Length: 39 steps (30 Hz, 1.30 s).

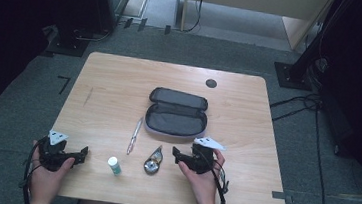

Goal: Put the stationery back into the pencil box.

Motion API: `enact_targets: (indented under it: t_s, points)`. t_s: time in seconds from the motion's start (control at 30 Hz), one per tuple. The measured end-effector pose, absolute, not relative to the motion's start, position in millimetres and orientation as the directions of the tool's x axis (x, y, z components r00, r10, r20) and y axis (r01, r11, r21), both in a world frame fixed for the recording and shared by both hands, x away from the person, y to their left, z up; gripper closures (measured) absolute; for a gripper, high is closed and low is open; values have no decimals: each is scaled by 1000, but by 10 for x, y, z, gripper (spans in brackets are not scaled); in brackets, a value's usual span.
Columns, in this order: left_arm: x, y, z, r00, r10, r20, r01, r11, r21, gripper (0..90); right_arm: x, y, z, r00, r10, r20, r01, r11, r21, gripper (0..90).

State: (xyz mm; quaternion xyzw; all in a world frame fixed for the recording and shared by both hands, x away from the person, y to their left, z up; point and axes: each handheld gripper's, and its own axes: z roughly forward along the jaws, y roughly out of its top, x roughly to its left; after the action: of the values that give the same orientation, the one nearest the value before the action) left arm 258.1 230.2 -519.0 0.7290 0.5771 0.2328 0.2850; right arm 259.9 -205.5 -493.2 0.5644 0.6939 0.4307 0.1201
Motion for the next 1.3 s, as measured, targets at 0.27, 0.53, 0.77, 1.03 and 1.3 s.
enact_targets:
  t_s: [0.27,0.53,0.77,1.03,1.3]
  points:
    - [2581,2302,-5190,225,974,11,709,-172,684,0,2513,-1836,-4996,-343,873,346,703,-6,711,142]
    - [2581,2302,-5190,225,974,10,709,-171,684,0,2491,-1630,-5068,-319,879,355,715,-23,699,33]
    - [2582,2302,-5190,226,974,10,709,-172,684,0,2473,-1427,-5131,-315,885,343,728,-6,685,7]
    - [2585,2299,-5191,228,974,9,708,-172,684,0,2460,-1232,-5168,-330,893,305,724,33,689,6]
    - [2586,2298,-5190,228,974,9,709,-172,684,0,2417,-1054,-5181,-336,918,208,707,100,700,7]
